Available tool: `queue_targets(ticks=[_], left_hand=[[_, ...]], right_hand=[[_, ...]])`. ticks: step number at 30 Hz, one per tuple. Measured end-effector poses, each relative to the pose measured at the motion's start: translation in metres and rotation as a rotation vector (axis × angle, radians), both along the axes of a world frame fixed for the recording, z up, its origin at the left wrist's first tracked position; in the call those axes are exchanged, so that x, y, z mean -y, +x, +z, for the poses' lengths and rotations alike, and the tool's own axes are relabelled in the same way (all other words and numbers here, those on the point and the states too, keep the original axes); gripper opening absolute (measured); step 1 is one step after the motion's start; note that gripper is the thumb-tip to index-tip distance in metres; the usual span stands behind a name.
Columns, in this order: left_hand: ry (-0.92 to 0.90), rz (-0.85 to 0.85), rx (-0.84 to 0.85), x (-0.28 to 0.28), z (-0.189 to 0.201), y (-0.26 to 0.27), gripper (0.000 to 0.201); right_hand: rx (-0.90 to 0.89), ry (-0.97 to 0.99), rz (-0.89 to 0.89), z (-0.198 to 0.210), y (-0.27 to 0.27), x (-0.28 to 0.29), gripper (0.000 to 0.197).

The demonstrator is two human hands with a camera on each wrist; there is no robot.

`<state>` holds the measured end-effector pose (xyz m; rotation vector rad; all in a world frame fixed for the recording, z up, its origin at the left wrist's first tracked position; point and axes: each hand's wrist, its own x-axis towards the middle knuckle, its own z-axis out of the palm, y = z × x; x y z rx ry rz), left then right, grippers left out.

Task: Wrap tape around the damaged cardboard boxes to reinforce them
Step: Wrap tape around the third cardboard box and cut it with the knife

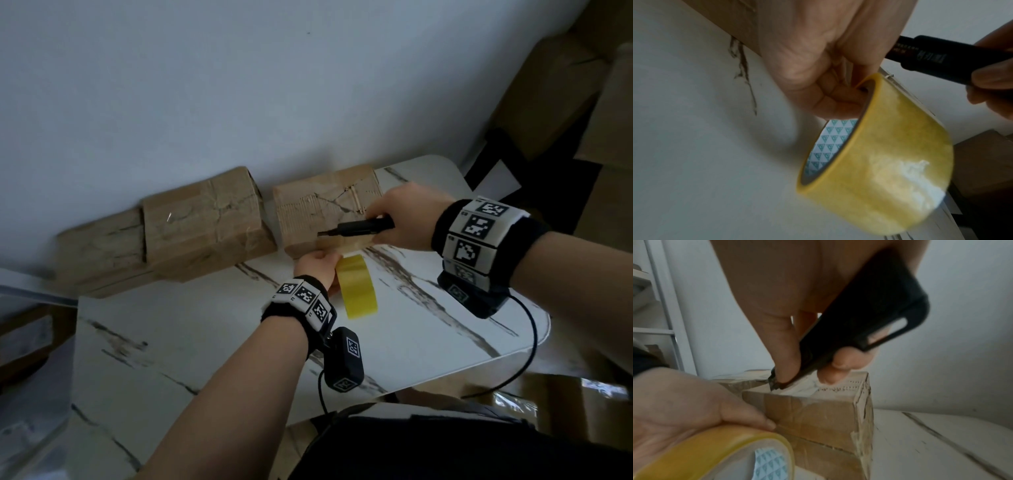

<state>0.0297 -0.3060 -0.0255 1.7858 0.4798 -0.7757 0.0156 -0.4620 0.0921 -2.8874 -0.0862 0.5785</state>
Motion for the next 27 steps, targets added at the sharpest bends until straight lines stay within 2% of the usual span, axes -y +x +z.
queue_targets(ticks=[4, 15, 17, 20, 24, 27], left_hand=[[0.048, -0.023, 0.019, 0.0, -0.005, 0.0, 0.02], [0.074, -0.034, 0.022, 0.004, -0.001, 0.001, 0.012], [0.082, -0.038, 0.025, 0.005, -0.001, 0.002, 0.009], [0.095, -0.035, 0.019, 0.007, -0.001, 0.003, 0.019], [0.101, -0.037, 0.022, 0.007, 0.001, 0.003, 0.015], [0.105, -0.038, 0.025, 0.007, 0.0, 0.002, 0.021]], right_hand=[[-0.03, -0.083, 0.012, 0.007, -0.003, -0.005, 0.018], [-0.099, -0.296, 0.07, 0.002, -0.005, -0.016, 0.012], [-0.097, -0.307, 0.068, 0.002, -0.005, -0.017, 0.01], [-0.093, -0.298, 0.036, 0.004, -0.007, -0.015, 0.008], [-0.078, -0.289, 0.023, 0.002, -0.008, -0.022, 0.014], [-0.084, -0.3, 0.022, 0.003, -0.007, -0.024, 0.019]])
